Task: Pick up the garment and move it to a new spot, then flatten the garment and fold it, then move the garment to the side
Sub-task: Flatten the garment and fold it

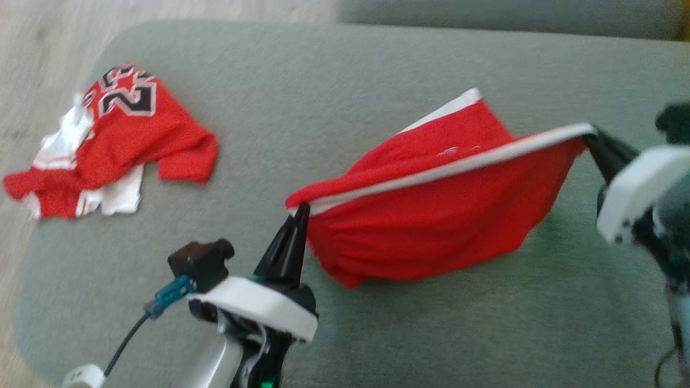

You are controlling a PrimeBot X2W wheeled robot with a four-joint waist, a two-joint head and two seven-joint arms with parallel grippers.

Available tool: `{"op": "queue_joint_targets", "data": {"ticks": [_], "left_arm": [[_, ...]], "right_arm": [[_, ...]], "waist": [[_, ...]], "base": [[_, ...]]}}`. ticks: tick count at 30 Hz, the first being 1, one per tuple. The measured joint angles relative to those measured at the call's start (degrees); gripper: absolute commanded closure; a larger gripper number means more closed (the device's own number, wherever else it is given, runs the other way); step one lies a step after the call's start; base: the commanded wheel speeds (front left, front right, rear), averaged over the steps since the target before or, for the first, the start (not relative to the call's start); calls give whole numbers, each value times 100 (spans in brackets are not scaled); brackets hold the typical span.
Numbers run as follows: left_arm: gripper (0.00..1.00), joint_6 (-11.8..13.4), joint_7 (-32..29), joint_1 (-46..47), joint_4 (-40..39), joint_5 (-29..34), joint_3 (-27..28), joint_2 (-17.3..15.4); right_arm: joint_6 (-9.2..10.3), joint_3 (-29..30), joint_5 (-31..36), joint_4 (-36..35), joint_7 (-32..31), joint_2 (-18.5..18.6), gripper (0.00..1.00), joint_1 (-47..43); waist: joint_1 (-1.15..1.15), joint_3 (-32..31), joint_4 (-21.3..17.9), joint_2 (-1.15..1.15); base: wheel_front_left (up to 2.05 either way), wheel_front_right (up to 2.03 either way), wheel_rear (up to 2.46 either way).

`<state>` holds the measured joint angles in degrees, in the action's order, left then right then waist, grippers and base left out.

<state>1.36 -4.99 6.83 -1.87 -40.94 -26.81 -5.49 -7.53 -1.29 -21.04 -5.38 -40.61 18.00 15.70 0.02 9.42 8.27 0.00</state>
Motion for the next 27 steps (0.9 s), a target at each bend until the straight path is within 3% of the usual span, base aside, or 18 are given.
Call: {"op": "queue_joint_targets", "data": {"ticks": [6,13,14,15,16,17,18,19,20,24,27], "left_arm": [[100,-271,319,717,791,-245,-196,205],[100,-393,672,1593,1744,-673,-721,274],[100,-393,720,1677,1851,-775,-822,274],[100,-393,727,1750,1958,-858,-922,274],[100,-392,736,1804,2061,-925,-1020,275],[96,-391,768,1832,2151,-998,-1081,278],[65,-387,771,1857,2237,-1068,-1135,281],[17,-378,821,1875,2306,-1102,-1190,280],[0,-360,886,1876,2360,-1101,-1213,287],[0,-170,1178,1821,2527,-1215,-1121,289],[0,124,1412,1648,2510,-1143,-995,214]], "right_arm": [[0,-762,-196,1471,270,458,100,1427],[0,-1432,-376,3077,929,589,100,2348],[0,-1497,-408,3265,1026,582,55,2404],[0,-1550,-428,3418,1159,569,55,2431],[0,-1617,-447,3546,1268,546,0,2454],[0,-1701,-497,3668,1366,513,0,2479],[0,-1771,-542,3764,1486,477,0,2482],[0,-1835,-572,3844,1622,444,0,2480],[0,-1867,-597,3907,1794,427,0,2478],[0,-1869,-650,3932,2799,417,0,2458],[0,-1784,-563,3734,3338,379,0,2291]], "waist": [[0,496,495,0],[0,978,933,0],[0,1022,962,0],[0,1056,983,0],[0,1078,985,0],[0,1085,967,-1],[0,1081,937,0],[-1,1069,901,0],[-2,1053,865,0],[-2,901,671,0],[-2,779,526,0]], "base": [[0,0,0],[0,0,0],[0,0,0],[0,0,0],[0,0,0],[0,0,0],[0,0,0],[0,0,0],[0,0,0],[0,0,0],[0,0,0]]}}
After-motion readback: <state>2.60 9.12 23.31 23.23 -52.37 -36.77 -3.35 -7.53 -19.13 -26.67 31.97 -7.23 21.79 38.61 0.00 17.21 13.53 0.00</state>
